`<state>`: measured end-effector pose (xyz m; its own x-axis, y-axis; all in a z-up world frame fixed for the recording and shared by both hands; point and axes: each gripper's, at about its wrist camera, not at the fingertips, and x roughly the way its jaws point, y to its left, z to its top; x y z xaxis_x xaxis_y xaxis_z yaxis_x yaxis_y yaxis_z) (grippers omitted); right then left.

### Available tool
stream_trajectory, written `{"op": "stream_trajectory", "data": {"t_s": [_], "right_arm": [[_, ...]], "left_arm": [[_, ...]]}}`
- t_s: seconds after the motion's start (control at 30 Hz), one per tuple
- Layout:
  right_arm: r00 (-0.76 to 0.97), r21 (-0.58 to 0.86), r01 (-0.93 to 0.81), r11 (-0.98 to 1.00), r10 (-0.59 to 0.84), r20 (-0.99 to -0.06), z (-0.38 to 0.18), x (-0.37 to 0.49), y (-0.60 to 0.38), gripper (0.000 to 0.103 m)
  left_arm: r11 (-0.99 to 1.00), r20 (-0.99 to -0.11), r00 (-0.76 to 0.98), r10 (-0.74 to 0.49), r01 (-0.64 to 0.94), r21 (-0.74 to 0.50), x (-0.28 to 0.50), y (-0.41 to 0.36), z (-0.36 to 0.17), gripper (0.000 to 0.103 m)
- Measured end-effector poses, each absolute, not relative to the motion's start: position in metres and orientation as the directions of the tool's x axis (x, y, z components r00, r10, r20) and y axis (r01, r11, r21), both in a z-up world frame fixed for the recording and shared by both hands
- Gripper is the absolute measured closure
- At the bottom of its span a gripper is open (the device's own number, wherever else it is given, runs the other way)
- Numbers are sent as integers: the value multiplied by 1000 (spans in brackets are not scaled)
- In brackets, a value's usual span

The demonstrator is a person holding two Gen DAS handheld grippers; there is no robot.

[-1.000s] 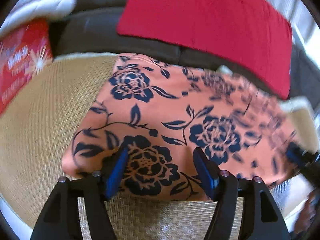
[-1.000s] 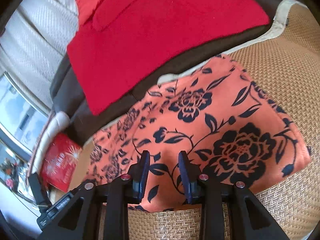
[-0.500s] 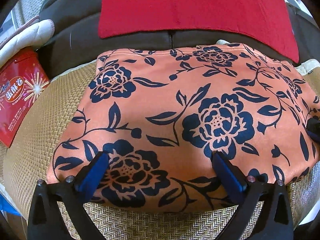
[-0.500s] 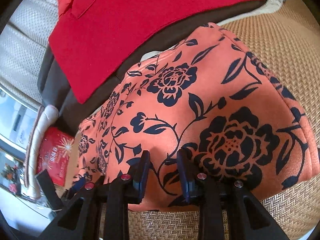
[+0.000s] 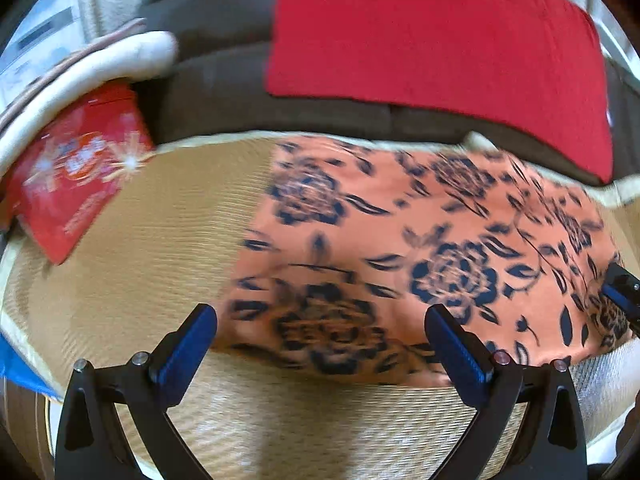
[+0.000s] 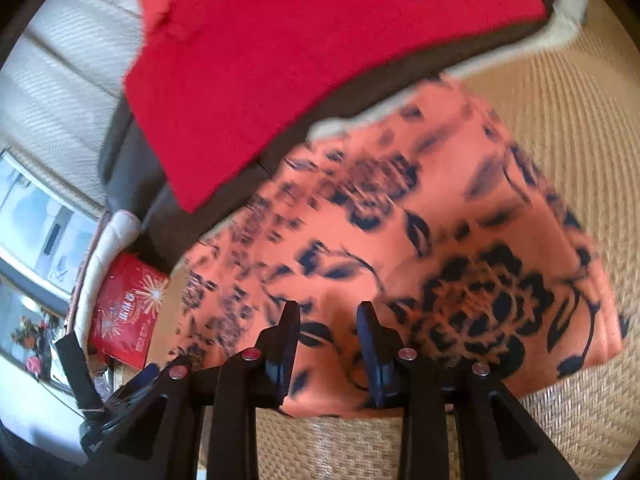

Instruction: Fold small clothes

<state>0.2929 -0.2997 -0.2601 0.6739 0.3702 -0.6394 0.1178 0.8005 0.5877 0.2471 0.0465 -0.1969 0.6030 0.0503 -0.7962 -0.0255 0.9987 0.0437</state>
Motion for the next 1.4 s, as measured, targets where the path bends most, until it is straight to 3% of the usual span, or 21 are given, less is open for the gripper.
{"op": "stream_trajectory", "data": {"t_s": [0.13,0.3,0.43,0.73,0.8,0.9,0.97,1.3,1.37,1.4], "right_arm": [[696,565,72,822,364,-619,-253,299,-280,70],[650,521,98,848,342,-679,-268,315,-260,70],[584,462,143,875,303,-753,-289,325,-253,70],[608,491,135,861,319,-727,-294,323,-258,70],[612,490,137,861,315,-725,-294,322,-258,70],[615,491,138,860,315,-723,-293,321,-258,70],[614,496,136,858,320,-722,-294,321,-258,70],[608,510,127,851,339,-718,-294,319,-260,70],[608,514,125,849,344,-715,-294,319,-261,70],[608,516,122,848,347,-714,-294,319,-261,70]], "left_arm": [[994,-795,601,78,-113,13,245,87,-202,0],[986,-809,584,62,-161,-40,254,110,-227,0],[971,-845,533,-37,-181,-156,261,125,-241,0],[918,-821,541,-182,-206,-340,237,141,-242,0],[905,-808,549,-215,-198,-376,234,140,-243,3],[878,-801,526,-285,-192,-439,232,135,-251,21],[859,-801,504,-323,-200,-471,230,129,-258,27],[826,-782,558,-279,-276,-492,262,125,-256,24],[815,-774,574,-268,-294,-500,269,126,-258,25],[812,-770,585,-254,-304,-498,271,125,-258,32]]}}
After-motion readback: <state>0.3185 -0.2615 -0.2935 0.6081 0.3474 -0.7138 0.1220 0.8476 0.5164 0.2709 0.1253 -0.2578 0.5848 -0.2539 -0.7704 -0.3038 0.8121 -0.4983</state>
